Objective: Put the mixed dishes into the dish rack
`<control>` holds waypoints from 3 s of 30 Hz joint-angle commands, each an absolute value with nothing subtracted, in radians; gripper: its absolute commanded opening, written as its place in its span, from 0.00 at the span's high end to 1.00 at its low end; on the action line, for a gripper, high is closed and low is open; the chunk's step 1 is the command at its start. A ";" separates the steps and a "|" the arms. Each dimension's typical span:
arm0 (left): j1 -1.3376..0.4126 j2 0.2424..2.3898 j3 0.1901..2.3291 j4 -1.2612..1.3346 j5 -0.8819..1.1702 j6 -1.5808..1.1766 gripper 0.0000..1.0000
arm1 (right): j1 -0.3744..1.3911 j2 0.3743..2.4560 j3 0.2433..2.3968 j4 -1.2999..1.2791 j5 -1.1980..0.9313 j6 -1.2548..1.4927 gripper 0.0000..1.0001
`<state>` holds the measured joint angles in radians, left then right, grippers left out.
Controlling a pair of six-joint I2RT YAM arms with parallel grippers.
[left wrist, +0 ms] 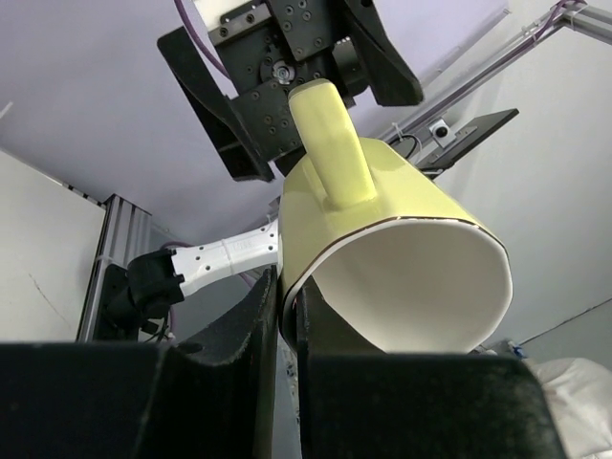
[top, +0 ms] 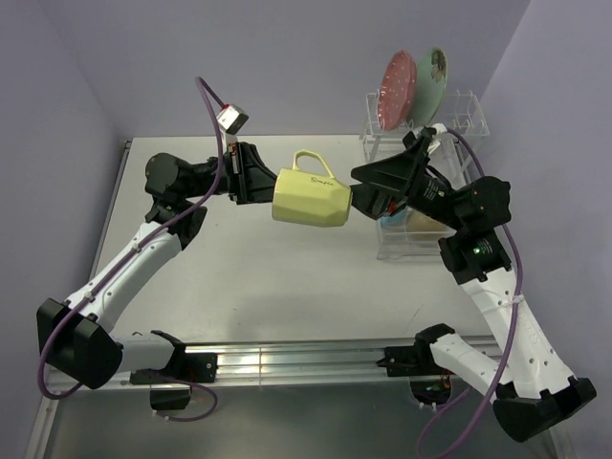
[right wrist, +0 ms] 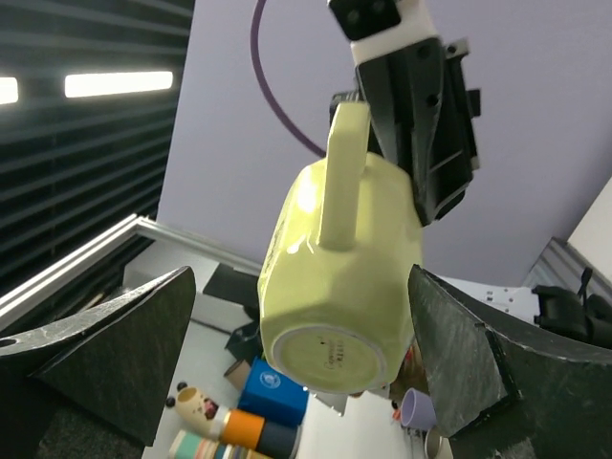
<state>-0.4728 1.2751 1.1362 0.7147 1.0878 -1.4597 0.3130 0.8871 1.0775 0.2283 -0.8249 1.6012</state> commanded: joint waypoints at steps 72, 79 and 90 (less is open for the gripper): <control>-0.416 1.219 1.129 -0.669 0.083 -0.491 0.01 | 0.011 1.207 1.861 -1.331 0.003 0.555 1.00; -0.417 1.250 1.091 -0.580 0.149 -0.413 0.01 | -0.038 1.241 1.799 -1.353 0.193 0.532 1.00; -0.416 1.261 1.022 -0.509 0.239 -0.364 0.01 | -0.098 1.334 1.640 -1.148 0.213 0.597 1.00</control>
